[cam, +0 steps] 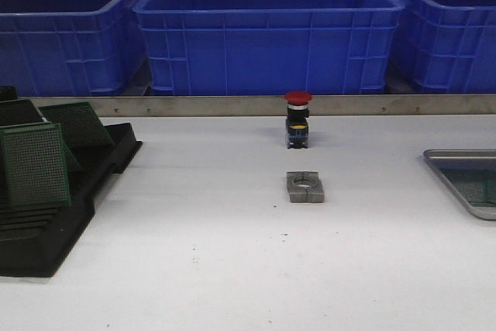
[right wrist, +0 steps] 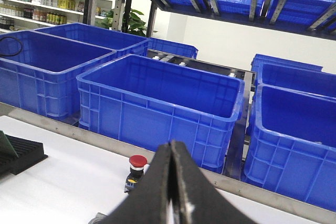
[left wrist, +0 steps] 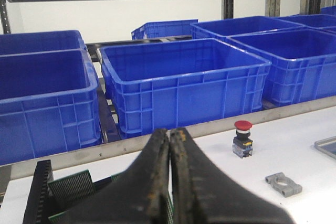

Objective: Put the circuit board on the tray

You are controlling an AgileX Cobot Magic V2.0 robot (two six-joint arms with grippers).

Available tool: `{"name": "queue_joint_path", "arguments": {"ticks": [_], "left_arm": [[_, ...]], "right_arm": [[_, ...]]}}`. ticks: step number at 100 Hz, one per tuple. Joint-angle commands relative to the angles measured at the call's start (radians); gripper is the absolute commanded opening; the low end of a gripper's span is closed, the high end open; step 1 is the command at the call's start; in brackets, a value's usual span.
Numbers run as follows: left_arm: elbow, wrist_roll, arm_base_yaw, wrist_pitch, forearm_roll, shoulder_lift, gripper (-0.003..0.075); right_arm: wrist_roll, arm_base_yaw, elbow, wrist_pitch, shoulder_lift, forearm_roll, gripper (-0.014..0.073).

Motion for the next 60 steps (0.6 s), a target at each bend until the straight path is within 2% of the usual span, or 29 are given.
{"name": "queue_joint_path", "arguments": {"ticks": [1, 52, 60], "left_arm": [[-0.018, -0.005, -0.007, 0.007, -0.009, 0.009, -0.0017], [-0.007, -0.005, -0.007, 0.007, -0.009, 0.009, -0.0017], [0.003, -0.007, -0.007, -0.036, 0.035, 0.009, -0.0017]], "right_arm": [[-0.009, 0.001, -0.023, -0.041, 0.008, 0.025, -0.0062], [-0.009, 0.001, -0.023, -0.041, 0.008, 0.025, -0.0062], [-0.009, 0.001, -0.023, -0.041, 0.008, 0.025, -0.0062]]}}
